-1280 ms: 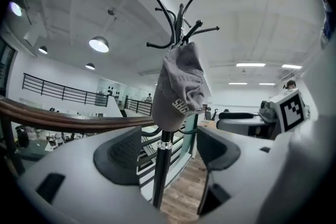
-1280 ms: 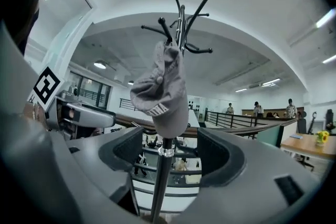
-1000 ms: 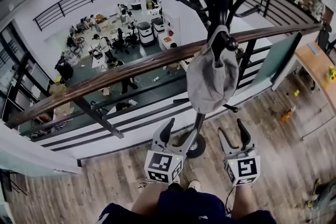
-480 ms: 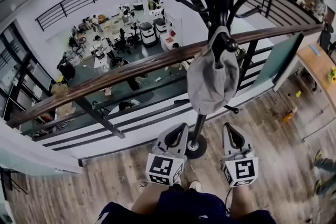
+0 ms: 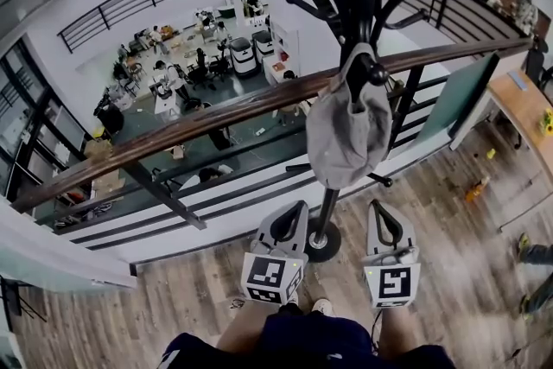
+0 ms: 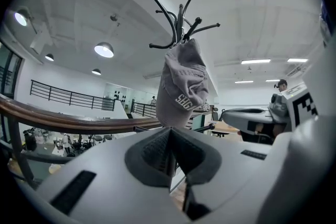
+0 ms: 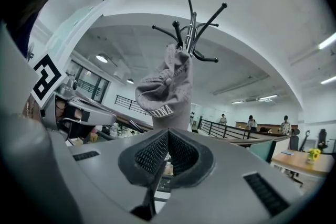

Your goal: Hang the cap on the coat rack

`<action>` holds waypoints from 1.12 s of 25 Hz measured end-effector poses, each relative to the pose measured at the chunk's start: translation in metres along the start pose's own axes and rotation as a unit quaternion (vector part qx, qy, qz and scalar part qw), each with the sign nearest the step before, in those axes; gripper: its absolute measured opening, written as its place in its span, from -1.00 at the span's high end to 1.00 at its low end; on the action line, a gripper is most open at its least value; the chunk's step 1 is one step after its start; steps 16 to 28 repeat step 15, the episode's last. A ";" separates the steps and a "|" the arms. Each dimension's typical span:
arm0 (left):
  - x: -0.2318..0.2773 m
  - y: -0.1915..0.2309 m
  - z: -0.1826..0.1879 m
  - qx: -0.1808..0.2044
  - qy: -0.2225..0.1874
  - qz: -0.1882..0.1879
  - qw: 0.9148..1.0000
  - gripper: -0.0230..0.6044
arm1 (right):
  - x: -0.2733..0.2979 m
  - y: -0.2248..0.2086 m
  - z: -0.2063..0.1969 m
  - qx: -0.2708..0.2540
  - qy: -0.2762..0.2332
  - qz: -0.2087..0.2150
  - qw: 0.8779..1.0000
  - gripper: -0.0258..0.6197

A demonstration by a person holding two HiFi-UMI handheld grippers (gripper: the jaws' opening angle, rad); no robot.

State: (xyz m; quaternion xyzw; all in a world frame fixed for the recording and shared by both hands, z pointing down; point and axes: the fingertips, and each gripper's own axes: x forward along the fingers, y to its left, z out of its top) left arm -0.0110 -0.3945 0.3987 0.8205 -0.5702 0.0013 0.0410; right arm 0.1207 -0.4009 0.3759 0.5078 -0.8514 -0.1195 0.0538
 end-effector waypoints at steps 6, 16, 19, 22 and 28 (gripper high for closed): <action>0.003 -0.002 0.002 0.010 -0.008 -0.005 1.000 0.92 | 0.002 -0.003 -0.001 -0.014 0.000 -0.007 1.000 0.90; 0.002 -0.005 0.010 0.017 -0.022 -0.004 1.000 0.92 | 0.001 -0.005 -0.001 -0.012 0.009 -0.007 1.000 0.90; 0.002 -0.005 0.010 0.017 -0.022 -0.004 1.000 0.92 | 0.001 -0.005 -0.001 -0.012 0.009 -0.007 1.000 0.90; 0.002 -0.005 0.010 0.017 -0.022 -0.004 1.000 0.92 | 0.001 -0.005 -0.001 -0.012 0.009 -0.007 1.000 0.90; 0.002 -0.005 0.010 0.017 -0.022 -0.004 1.000 0.92 | 0.001 -0.005 -0.001 -0.012 0.009 -0.007 1.000 0.90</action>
